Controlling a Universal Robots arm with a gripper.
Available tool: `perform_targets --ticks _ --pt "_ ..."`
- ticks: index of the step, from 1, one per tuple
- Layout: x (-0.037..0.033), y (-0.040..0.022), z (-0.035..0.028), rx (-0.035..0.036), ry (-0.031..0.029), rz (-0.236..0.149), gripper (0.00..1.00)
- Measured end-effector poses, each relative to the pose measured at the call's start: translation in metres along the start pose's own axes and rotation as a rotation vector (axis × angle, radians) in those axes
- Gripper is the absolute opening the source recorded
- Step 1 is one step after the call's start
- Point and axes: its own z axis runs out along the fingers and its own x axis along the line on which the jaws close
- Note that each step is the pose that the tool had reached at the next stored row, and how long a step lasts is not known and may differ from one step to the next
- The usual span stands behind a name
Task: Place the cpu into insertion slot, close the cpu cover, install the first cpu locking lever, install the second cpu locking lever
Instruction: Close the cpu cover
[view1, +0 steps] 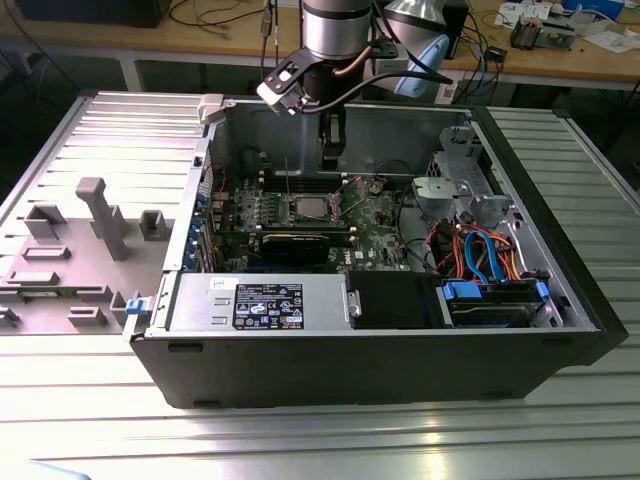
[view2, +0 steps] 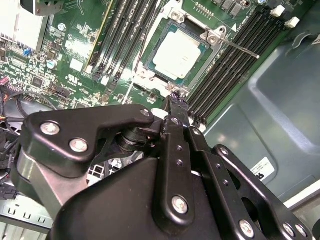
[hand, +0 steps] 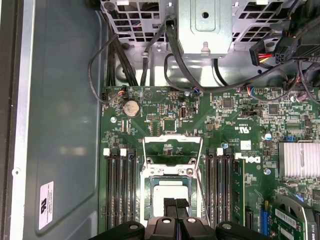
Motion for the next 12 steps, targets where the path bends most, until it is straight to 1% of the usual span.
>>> perform_targets --ticks 12 --pt "0.0000 0.0029 0.0003 0.0000 -0.0001 0.000 0.11"
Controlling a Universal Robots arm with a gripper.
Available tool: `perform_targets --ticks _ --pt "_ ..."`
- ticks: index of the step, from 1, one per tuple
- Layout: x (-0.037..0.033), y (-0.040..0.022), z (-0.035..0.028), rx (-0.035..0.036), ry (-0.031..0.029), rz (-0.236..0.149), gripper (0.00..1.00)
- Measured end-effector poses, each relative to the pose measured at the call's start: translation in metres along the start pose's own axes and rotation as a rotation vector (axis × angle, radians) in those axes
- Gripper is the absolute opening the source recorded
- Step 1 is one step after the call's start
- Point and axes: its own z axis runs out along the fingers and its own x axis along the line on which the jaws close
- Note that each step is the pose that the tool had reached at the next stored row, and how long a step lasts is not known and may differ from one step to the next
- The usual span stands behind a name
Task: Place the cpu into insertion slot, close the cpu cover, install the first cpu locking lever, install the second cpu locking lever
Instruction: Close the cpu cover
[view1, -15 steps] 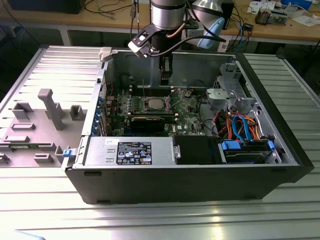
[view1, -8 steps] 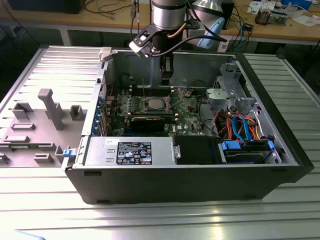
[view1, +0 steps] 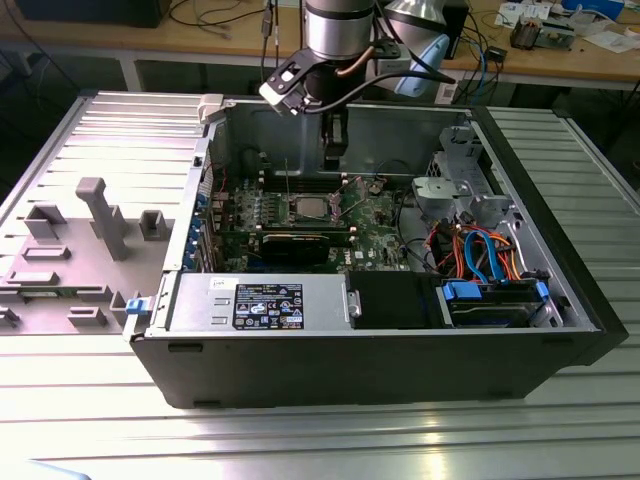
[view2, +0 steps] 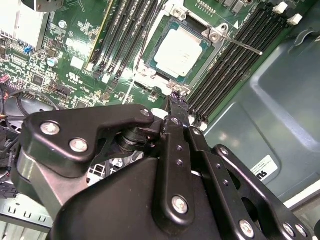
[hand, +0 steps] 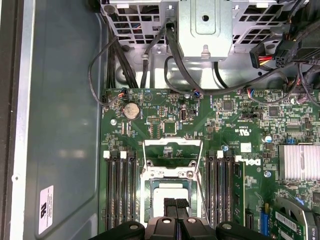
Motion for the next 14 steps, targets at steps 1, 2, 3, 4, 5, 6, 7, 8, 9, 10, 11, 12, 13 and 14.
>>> perform_targets --ticks 1,2,3,4,5,6,7,8,9,10,11,12,13,14 --pt "0.0000 0.0002 0.0001 -0.0001 0.0000 0.000 0.11" --pt "0.0000 0.0005 0.0001 0.0000 0.0000 0.000 0.11" --pt "0.0000 0.0008 0.0001 0.0000 0.0000 0.000 0.11" --pt "0.0000 0.0010 0.0001 0.0000 0.0000 0.000 0.11" --pt "0.0000 0.0012 0.0001 0.0000 0.0000 0.000 0.11" --pt "0.0000 0.0014 0.0002 0.0000 0.0000 0.000 0.11" --pt "0.0000 0.0017 0.0002 0.0000 0.0000 0.000 0.11" --pt "0.0000 0.0020 0.0003 0.0000 0.0001 0.000 0.11" --pt "0.0000 0.0023 0.0003 0.0000 0.0000 0.000 0.11" --pt "0.0000 0.0030 0.0003 0.0000 -0.0002 0.000 0.11" --pt "0.0000 0.0036 0.0004 0.0000 -0.0002 0.000 0.11" --pt "0.0000 0.0044 0.0004 0.0000 -0.0003 0.000 0.11" --pt "0.0000 0.0052 0.0005 0.0000 -0.0003 0.000 0.11" --pt "0.0001 0.0063 0.0006 0.0000 -0.0003 0.000 0.11"
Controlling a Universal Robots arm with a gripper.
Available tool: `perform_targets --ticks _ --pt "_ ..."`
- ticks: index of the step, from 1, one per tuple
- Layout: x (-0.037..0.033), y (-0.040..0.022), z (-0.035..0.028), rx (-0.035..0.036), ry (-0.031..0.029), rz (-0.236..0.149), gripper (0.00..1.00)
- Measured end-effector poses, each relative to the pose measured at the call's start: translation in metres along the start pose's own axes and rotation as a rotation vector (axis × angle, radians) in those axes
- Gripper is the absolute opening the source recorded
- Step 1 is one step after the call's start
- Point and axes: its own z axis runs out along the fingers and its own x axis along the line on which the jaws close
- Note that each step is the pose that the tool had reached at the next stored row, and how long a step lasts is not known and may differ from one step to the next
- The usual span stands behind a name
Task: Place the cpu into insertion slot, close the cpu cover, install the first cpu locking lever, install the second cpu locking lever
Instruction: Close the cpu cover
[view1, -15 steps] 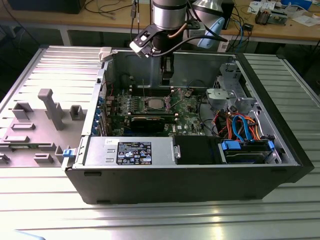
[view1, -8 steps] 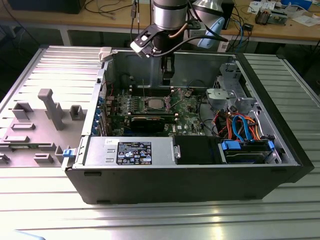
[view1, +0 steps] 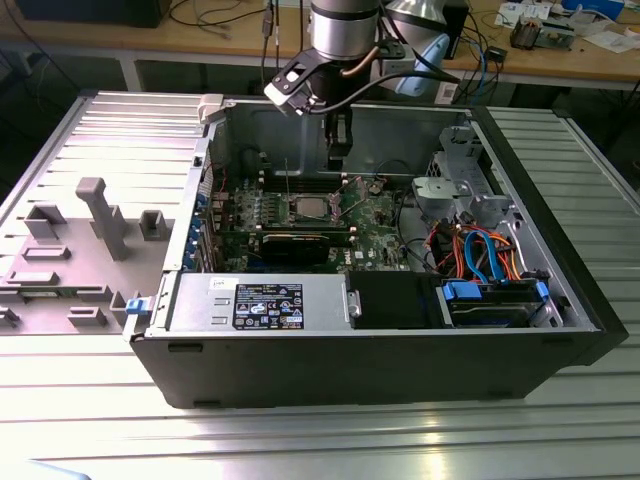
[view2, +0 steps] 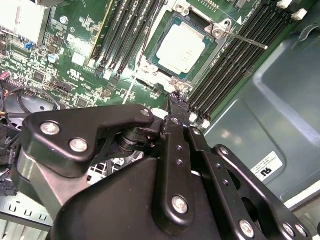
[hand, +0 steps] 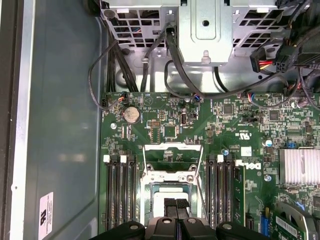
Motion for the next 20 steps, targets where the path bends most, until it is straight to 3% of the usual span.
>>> perform_targets --ticks 14,20 --pt "0.0007 0.0157 0.0012 0.0000 0.0000 0.000 0.11" --pt "0.0006 0.0182 0.0014 0.0000 0.0000 0.000 0.11"
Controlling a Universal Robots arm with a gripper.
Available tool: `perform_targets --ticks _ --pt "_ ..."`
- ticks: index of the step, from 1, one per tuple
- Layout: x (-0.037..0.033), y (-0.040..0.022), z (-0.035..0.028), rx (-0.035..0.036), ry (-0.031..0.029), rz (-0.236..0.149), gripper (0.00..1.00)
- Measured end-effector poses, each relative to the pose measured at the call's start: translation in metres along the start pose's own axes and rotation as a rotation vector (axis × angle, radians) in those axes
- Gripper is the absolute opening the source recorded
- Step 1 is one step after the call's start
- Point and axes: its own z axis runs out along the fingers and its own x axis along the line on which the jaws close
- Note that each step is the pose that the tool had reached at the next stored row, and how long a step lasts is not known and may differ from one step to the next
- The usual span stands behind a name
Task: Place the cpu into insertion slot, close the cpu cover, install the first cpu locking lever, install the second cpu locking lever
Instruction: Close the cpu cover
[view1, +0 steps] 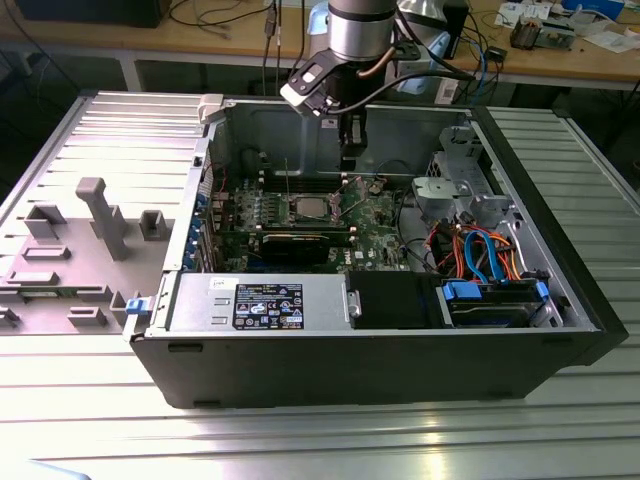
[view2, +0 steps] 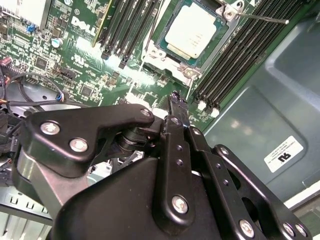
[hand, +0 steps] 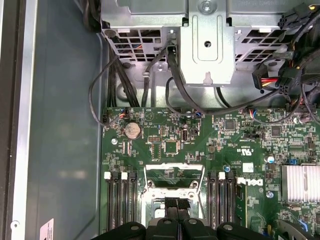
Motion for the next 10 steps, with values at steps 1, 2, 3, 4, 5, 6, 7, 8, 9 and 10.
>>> perform_targets --ticks 1,2,3,4,5,6,7,8,9,10 --pt "0.0000 0.0003 0.0000 0.0000 0.0000 0.000 0.11" --pt "0.0000 0.0004 0.0000 0.0000 0.0000 0.000 0.11" --pt "0.0000 0.0007 0.0000 0.0000 0.0000 0.000 0.11" --pt "0.0000 0.0008 0.0000 0.0000 -0.0001 0.000 0.11" --pt "0.0000 0.0008 0.0000 0.0000 0.0000 0.000 0.11" --pt "0.0000 0.0009 0.0001 0.0000 0.0000 0.000 0.11" --pt "0.0000 0.0011 0.0001 0.0000 0.0000 0.000 0.11" --pt "0.0000 0.0015 0.0001 0.0000 0.0000 0.000 0.11" --pt "0.0000 0.0025 0.0002 0.0000 0.0000 0.000 0.11" --pt "0.0000 0.0032 0.0002 0.0000 0.0000 0.000 0.11"
